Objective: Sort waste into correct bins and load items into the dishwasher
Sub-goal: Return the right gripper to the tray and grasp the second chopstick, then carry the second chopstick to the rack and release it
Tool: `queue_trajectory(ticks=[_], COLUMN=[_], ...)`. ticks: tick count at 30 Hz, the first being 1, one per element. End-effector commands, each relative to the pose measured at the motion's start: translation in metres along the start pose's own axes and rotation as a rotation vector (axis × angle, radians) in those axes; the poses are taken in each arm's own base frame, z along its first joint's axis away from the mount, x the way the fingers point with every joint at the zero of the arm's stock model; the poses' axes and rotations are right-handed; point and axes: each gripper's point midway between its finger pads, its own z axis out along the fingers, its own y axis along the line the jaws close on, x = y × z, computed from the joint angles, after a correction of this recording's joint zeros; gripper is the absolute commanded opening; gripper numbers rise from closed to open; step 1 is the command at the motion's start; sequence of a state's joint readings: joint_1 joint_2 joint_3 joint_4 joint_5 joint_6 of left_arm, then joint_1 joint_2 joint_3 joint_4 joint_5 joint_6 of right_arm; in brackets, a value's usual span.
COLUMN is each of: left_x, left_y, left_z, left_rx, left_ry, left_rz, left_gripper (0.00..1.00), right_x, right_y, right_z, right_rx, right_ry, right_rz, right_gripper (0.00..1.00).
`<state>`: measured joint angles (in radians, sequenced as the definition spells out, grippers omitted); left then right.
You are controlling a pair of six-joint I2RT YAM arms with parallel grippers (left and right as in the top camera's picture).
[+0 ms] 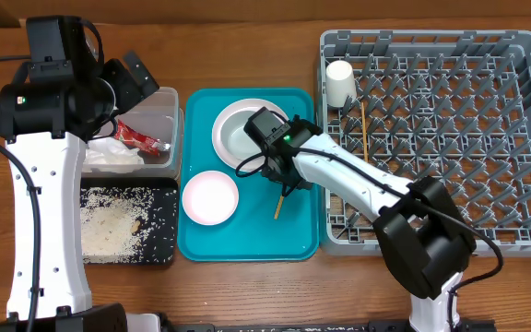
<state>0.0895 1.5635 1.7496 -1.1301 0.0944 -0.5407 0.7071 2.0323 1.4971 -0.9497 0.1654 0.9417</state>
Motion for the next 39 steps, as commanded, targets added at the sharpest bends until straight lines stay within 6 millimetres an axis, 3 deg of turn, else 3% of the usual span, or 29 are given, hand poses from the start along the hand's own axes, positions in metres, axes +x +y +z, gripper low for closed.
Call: queue_trajectory(ticks=[1,9,19,21,24,28,32,35,39], left_x=[-0.005,-0.005,-0.005,-0.005,-0.005,-0.005,-0.005,-0.005,-0.005], left_y=[-0.005,-0.005,-0.005,-0.005,-0.005,-0.005,-0.005,-0.005,-0.005], left_z=[-0.010,-0.010,-0.010,-0.010,-0.010,-0.010,-0.010,-0.010,-0.010], left_rx=[0.022,0.023,0.022,0.022,0.023,0.023,0.023,0.023,0.022], left_ry=[-0.026,-0.026,-0.026,-0.026,-0.026,-0.026,-0.026,-0.026,-0.026], left_rz=[0.015,0.015,0.015,0.015,0.015,0.015,0.015,0.015,0.015], left_gripper=[1.00,1.00,1.00,1.00,1.00,1.00,1.00,1.00,1.00], right_x=[-0.002,-0.003,-0.001,-0.003,-0.003,-0.004,-0.017,-0.037,-0.069], right_y=[-0.002,-0.005,-0.009,-0.011,-0.011,-0.011,-0.009,-0.007,0.000], right_z=[0.011,0.023,0.047,0.048,0.049,0.046,0.020,-0.020,-0.091], right_rx=[0.026,0.026,0.005,0.001,-0.001,-0.003,-0.013,-0.046,-0.142], right_ry=[-0.008,0.024,0.125,0.139,0.141,0.140,0.133,0.106,0.010], right_rz=[0.001,0.022,0.055,0.068,0.072,0.072,0.049,0.027,-0.139], right_gripper=[0.24,0.14,0.14,0.14,0.04,0.04,0.04,0.04,0.04])
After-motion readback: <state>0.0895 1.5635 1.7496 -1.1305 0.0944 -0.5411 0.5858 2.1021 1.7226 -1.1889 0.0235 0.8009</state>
